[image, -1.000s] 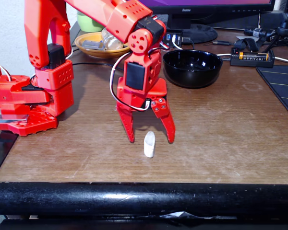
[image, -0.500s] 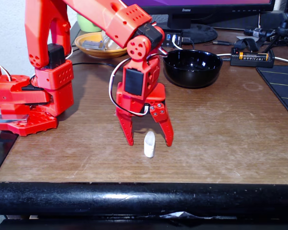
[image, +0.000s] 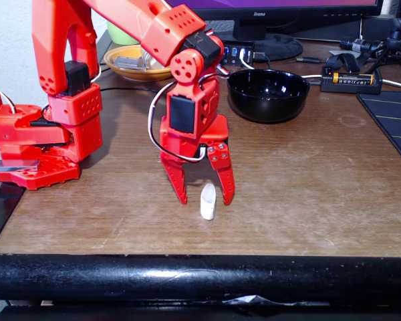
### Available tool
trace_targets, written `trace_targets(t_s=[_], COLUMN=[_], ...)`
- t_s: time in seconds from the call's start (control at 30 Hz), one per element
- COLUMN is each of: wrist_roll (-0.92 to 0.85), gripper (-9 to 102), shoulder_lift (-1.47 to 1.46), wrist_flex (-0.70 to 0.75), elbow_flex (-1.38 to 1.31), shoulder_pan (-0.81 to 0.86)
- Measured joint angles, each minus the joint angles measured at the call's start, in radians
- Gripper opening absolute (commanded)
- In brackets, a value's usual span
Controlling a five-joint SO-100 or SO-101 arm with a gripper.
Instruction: Ramasse la gomme et mets-la dans le bol.
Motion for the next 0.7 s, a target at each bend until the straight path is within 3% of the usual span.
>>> trace_targets(t_s=[0.2, 0.7], wrist_roll=[0.0, -0.006], gripper=[-6, -6], shoulder_lift=[0.0, 0.063], wrist_flex=[-0.003, 0.031], elbow_flex=[-0.014, 0.031], shoulder_pan=[0.0, 0.003])
